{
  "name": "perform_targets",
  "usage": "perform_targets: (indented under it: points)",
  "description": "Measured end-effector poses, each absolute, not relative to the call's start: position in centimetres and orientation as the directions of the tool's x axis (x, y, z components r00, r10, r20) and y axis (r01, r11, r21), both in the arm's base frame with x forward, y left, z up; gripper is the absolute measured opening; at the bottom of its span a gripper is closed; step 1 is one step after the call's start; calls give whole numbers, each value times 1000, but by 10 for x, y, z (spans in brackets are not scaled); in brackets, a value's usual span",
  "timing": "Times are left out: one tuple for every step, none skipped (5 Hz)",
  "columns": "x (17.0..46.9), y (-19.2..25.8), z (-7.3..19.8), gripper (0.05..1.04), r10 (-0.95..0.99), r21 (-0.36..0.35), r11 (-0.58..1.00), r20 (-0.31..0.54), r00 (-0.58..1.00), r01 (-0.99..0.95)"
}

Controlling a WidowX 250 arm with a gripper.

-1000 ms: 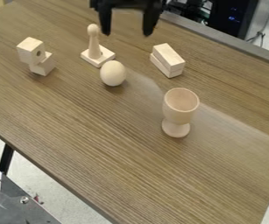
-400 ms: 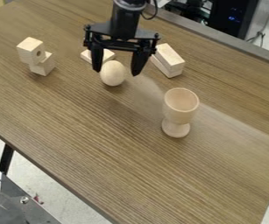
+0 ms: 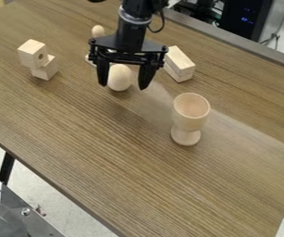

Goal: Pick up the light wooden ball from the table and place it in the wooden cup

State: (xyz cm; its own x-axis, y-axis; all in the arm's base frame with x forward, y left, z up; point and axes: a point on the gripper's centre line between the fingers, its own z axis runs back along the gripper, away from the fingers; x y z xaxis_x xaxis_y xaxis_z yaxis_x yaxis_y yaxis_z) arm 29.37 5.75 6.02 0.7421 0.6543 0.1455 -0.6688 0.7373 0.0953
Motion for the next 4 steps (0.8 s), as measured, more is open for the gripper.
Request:
perform_targets:
  points:
    - [294,59,60,1000,653,91,740,144,744,-667]
    - [296,61,54,1000,652,100,741,132,747,-664]
    - [303,65,56,1000,658,95,735,139,740,-671]
    - [306,70,51,1000,674,103,721,125,728,-685]
